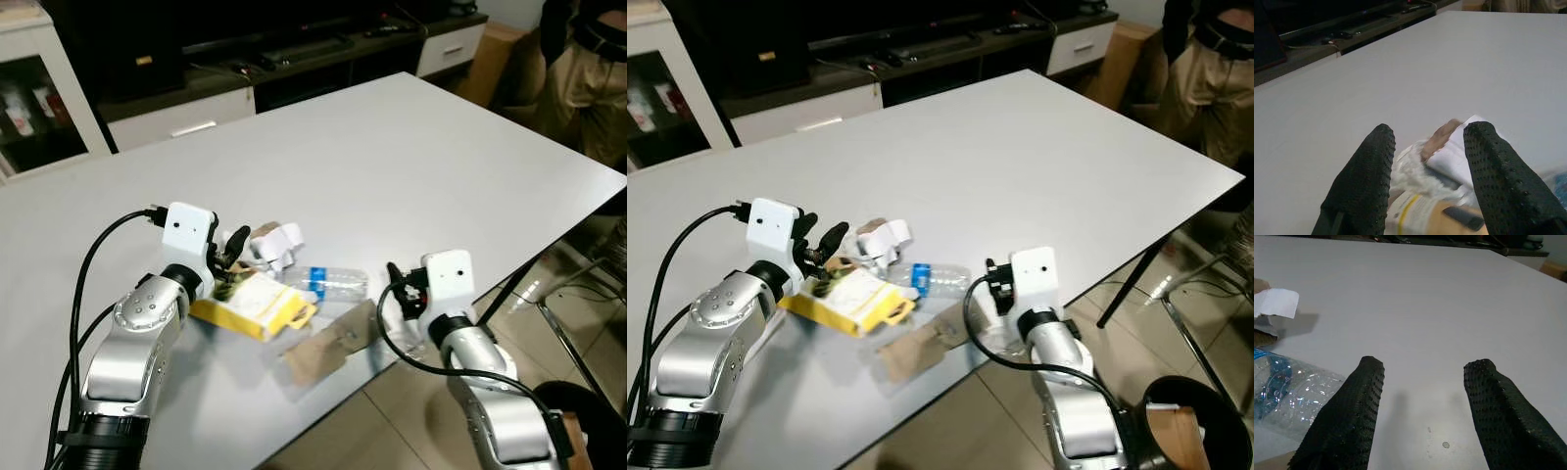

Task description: Picking trash to rubbish bin

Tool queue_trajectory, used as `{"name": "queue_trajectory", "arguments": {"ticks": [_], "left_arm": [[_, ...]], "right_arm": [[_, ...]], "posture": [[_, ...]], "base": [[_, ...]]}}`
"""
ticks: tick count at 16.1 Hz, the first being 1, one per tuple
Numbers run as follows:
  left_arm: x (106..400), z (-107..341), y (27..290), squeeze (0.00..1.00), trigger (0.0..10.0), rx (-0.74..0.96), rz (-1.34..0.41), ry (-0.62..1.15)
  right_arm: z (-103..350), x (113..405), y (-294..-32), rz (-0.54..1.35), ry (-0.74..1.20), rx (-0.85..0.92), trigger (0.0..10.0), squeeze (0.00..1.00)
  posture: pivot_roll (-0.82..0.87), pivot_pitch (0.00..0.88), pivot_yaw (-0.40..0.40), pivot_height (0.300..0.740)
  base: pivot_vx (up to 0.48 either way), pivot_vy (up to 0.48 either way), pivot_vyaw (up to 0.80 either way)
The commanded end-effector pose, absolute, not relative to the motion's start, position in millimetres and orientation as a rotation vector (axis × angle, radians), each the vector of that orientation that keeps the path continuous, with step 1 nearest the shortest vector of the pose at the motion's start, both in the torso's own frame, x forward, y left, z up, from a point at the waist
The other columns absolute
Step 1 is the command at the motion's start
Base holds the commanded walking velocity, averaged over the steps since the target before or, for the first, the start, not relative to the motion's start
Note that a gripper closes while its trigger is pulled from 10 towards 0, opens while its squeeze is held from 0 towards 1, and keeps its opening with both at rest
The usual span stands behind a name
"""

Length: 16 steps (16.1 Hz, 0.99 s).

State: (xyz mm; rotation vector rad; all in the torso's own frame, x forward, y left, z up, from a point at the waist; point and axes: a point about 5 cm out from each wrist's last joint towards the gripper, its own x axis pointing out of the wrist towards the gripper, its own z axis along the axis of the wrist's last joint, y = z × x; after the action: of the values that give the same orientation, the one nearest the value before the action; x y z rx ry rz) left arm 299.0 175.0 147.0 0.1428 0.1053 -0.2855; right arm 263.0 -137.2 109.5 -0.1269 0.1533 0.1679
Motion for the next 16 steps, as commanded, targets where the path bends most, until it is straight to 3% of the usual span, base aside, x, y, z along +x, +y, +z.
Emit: {"name": "queue_trajectory", "arguments": {"ticks": [1,16], "left_arm": [[300.5,147.9,174.5,0.00,10.0,0.161,-0.299,0.103],[294.3,142.3,167.2,0.00,10.0,0.166,-0.356,0.122]], "right_arm": [[112.6,263.1,-135.5,0.170,0.142,-0.129,10.0,0.00],[110.0,258.0,-136.8,0.148,0.155,-0.132,10.0,0.00]], "posture": [[-0.07,0.000,0.011,0.740],[-0.08,0.000,0.030,0.740]], "base": [[0.000,0.262,0.00],[0.000,0.315,0.00]]}}
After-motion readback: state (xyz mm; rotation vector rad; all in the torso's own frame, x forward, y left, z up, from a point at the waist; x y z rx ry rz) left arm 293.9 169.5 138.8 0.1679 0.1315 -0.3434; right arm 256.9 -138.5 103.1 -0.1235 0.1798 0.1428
